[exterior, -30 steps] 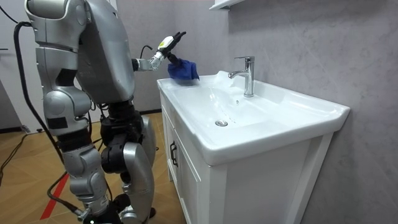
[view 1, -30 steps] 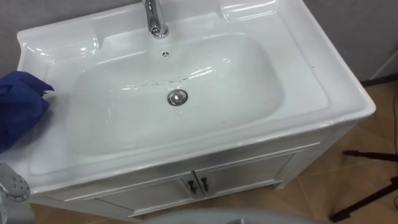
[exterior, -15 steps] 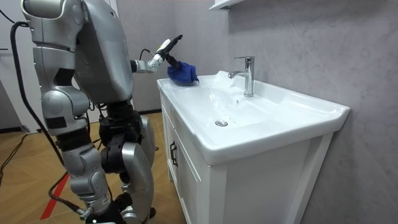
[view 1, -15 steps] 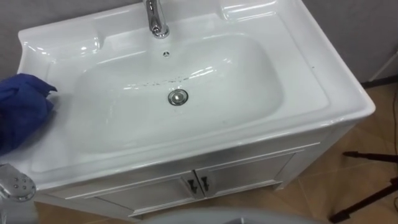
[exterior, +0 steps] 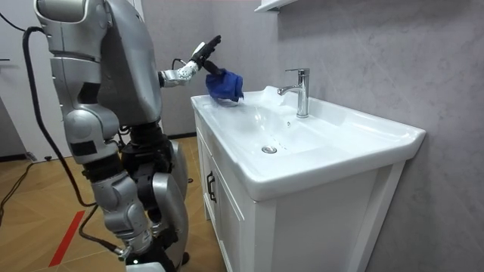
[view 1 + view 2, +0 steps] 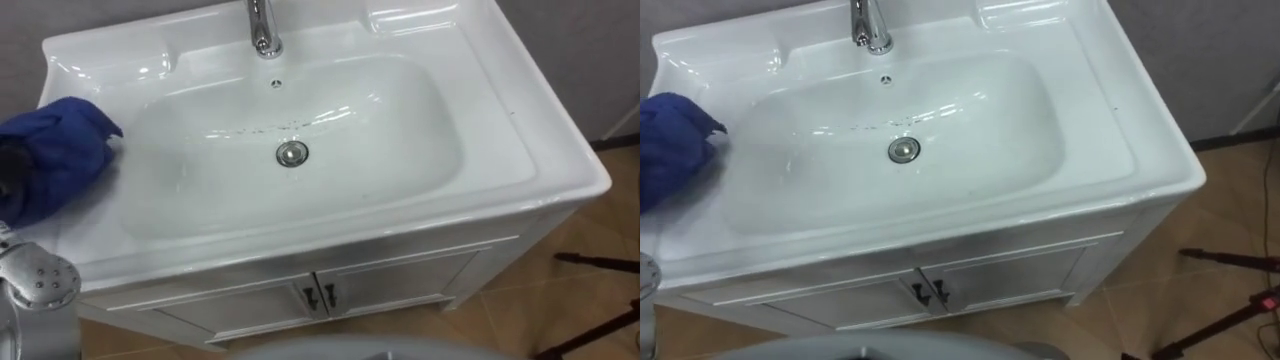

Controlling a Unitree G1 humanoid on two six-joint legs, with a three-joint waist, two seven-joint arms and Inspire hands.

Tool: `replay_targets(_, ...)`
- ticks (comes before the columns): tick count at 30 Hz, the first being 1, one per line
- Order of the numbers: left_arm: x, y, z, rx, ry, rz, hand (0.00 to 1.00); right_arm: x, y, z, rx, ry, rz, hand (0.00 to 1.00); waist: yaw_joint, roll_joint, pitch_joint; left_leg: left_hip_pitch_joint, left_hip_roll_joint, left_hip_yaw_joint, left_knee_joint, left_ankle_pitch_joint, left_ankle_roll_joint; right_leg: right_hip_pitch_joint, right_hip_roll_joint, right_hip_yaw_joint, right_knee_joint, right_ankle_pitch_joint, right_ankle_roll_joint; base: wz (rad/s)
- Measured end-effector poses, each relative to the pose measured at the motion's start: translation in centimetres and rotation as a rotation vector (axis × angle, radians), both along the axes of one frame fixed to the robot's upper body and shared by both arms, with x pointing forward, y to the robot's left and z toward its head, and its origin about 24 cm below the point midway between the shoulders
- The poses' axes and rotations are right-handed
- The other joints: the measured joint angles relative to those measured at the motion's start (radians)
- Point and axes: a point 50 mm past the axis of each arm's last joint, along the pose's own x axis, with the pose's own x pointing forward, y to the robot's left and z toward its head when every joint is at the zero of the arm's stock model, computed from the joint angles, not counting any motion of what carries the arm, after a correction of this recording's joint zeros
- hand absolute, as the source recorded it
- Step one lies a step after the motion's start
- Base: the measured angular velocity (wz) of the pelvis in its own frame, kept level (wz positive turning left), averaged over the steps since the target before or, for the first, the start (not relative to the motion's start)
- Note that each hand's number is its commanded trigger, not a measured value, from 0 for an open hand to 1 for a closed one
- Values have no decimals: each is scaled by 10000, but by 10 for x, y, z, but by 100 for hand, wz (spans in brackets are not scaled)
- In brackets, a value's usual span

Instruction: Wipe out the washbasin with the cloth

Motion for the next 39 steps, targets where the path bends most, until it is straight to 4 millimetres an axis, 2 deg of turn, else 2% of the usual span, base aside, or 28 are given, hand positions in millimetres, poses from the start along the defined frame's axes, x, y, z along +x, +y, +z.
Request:
replay_targets(4, 6, -9, -10, -1869, 37, -988, 0, 5, 2, 0, 266, -285, -273, 0, 4, -38, 5, -65, -20, 7, 59, 0, 0, -9, -25, -24, -29, -8, 7, 0)
replay_targets(6, 9, -13, -14, -2715, 186, -1561, 0, 8, 4, -1, 497, -436, -305, 0, 18, -121, 48, -55, -20, 4, 57, 0, 0, 3, -23, -18, -56, -8, 6, -2)
replay_targets(10, 11, -15, -22, -3670, 561, -2223, 0, 9, 7, -2, 709, -515, -334, 0, 13, -227, 46, -55, -22, -2, 56, 0, 0, 38, -22, -27, -133, -6, 6, -1)
replay_targets(14, 8, -15, -48, -4552, 1761, -2452, 0, 10, 8, -2, 724, -540, -403, 0, 20, -218, 57, 54, -28, 19, 44, -1, -1, 187, -21, 5, -174, -6, 8, -1)
replay_targets(16, 6, -13, -56, -4858, 2197, -2351, 0, 13, 8, -2, 722, -622, -363, 0, 14, -132, 41, 44, -26, 24, 44, -1, -1, 185, -10, -10, -212, -6, 8, -2)
replay_targets(17, 5, -12, -60, -5003, 2301, -2269, 0, 14, 8, -2, 722, -653, -365, 0, 10, -152, 80, 34, -25, 30, 42, -1, 0, 187, -5, -30, -231, -6, 8, 3)
replay_targets(18, 4, -12, -61, -5075, 2342, -2206, 0, 14, 8, -2, 721, -645, -366, 0, 14, -151, 81, 21, -24, 31, 39, -2, -1, 200, -1, -45, -284, -5, 8, 4)
replay_targets(22, 3, -8, -60, -5096, 2257, -2073, 0, 15, 8, -2, 722, -661, -320, 0, 84, -123, 72, 32, -22, 116, 33, -1, -1, 208, 1, -22, -298, -5, 8, -3)
replay_targets(27, 8, 8, -45, -4824, 1436, -1527, 0, 10, 8, -2, 674, -589, -480, 0, 351, -84, 41, 58, -4, 295, 35, -1, -1, 211, 21, 42, -311, -5, 7, -6)
replay_targets(36, -8, 43, -18, -3940, 114, 201, 0, 8, 8, -2, 686, -436, -521, 0, 570, -158, 36, 226, -14, 254, 36, -4, 0, 369, 27, 169, -347, -6, 8, -2)
replay_targets(39, -12, 48, -19, -4818, -491, 292, 0, 8, 8, -2, 678, -421, -493, 0, 612, -134, 24, 208, -23, 153, 41, -4, 0, 357, 11, 112, -327, -8, 11, 4)
